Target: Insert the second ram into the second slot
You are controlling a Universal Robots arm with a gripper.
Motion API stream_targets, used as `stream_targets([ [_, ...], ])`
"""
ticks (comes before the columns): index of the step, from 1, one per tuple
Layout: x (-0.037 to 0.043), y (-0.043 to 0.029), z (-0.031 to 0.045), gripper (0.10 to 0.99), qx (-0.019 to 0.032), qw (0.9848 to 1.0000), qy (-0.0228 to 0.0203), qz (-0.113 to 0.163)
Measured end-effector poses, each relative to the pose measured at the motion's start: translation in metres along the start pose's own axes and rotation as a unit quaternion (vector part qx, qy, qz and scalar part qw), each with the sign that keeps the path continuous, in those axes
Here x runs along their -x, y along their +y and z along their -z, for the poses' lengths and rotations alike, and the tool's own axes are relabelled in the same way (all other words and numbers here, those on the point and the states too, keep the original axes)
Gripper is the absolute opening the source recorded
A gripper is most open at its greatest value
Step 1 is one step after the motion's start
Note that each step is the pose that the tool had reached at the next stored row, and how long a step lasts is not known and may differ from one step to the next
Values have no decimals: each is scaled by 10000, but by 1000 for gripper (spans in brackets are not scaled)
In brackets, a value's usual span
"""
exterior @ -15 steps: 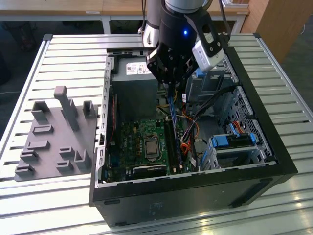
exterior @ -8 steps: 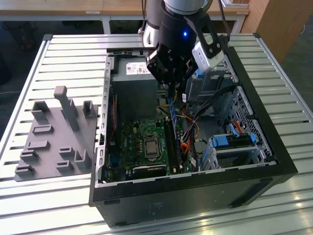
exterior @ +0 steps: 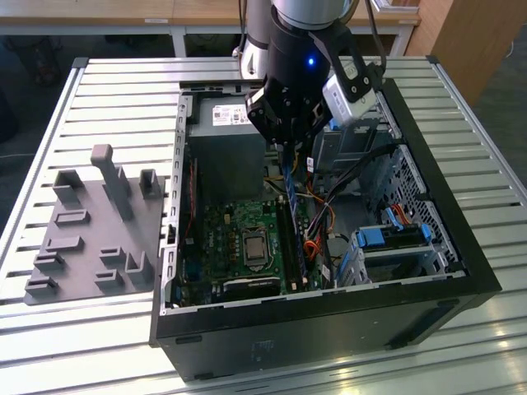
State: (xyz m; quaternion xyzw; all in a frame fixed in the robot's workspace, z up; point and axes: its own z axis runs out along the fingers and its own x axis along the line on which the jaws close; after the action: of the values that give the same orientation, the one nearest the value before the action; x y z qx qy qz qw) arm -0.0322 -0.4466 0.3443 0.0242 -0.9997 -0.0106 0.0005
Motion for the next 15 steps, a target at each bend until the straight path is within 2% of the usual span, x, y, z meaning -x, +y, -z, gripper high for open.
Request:
stream_targets([
  [15, 0, -2, -36, 129, 0, 10000, 0, -1],
])
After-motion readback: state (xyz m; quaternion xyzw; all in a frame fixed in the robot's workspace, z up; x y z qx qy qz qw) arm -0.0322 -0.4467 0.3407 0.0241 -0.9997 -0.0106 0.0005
